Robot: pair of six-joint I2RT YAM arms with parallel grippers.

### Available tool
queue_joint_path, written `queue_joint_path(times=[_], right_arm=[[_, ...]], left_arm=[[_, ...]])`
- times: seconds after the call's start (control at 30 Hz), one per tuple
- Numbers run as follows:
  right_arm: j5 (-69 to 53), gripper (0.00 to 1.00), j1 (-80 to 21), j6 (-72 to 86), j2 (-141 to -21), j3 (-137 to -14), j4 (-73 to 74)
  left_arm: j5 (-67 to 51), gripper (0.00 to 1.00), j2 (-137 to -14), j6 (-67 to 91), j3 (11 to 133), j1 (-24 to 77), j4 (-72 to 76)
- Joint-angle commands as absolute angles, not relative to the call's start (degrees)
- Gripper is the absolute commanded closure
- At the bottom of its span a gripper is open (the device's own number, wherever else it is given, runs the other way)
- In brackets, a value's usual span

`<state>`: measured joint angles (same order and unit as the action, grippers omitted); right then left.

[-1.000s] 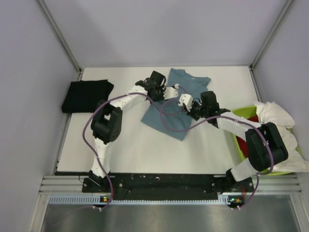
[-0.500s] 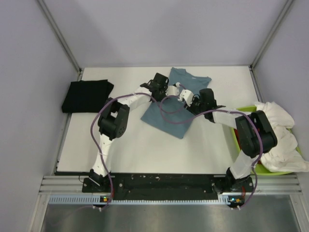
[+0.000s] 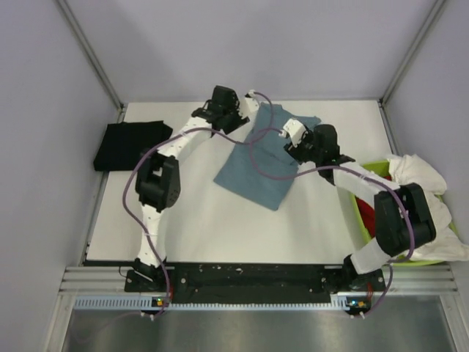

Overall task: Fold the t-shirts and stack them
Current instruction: Fold the folded rectangular tshirt in 1/3 of the way, then grab one side of the 2/3 rectangular tshirt with both arms

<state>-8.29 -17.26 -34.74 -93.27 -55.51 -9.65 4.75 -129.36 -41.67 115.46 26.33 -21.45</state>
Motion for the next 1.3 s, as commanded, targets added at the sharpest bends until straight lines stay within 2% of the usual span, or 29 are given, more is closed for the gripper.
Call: queue_joint_path(times=[0.0, 0.07, 0.17, 0.37, 0.63, 0.77, 0.9, 0.93, 1.0, 1.2, 1.23, 1.27], right_arm=[[-20.38, 0.43, -23.53, -38.04, -80.53, -48.01, -6.25], [-22.31, 0.39, -27.66, -41.12, -77.62, -45.63, -1.69], [-23.91, 0.38, -33.90, -45.69, -74.72, -42.64, 8.33], [-21.45, 0.38, -39.90, -47.90, -75.49, -38.58, 8.97], [-13.19, 0.46, -41.92, -48.08, -85.78, -41.22, 9.22], [-10.11, 0.59, -42.63, -48.16, -86.75, -41.04, 9.76], [-9.14, 0.84, -42.63, -46.15, -87.80, -42.27, 9.40], [-8.79, 0.91, -42.63, -45.62, -87.80, -42.36, 9.49], [-8.79, 0.98, -42.63, -45.44, -87.45, -42.36, 9.93], [-9.49, 1.00, -42.63, -45.00, -85.26, -42.01, 10.19], [-9.67, 1.00, -42.63, -45.00, -85.08, -42.01, 10.20], [-9.84, 1.00, -42.63, -45.17, -84.90, -41.92, 10.20]], left_arm=[[-22.87, 0.41, -111.82, -48.48, 100.49, 24.61, -29.41], [-29.42, 0.41, -109.78, -57.87, 98.36, 24.00, -39.58], [-32.34, 0.38, -108.73, -69.66, 93.36, 23.64, -49.98], [-29.98, 0.35, -104.68, -81.56, 79.64, 23.73, -46.59], [-25.23, 0.35, -107.93, -80.07, 77.70, 23.82, -41.13], [-24.35, 0.36, -109.07, -80.24, 77.17, 24.26, -42.63], [-22.24, 0.43, -110.13, -80.86, 75.15, 25.22, -42.01], [-21.80, 0.46, -110.13, -80.86, 74.36, 25.40, -41.23], [-20.31, 0.56, -110.04, -80.86, 72.87, 25.93, -39.39], [-14.25, 0.70, -108.99, -79.46, 68.56, 26.81, -31.22], [-13.46, 0.76, -108.55, -79.28, 67.68, 26.89, -29.98], [-12.84, 0.89, -108.20, -78.93, 66.98, 27.16, -28.75]])
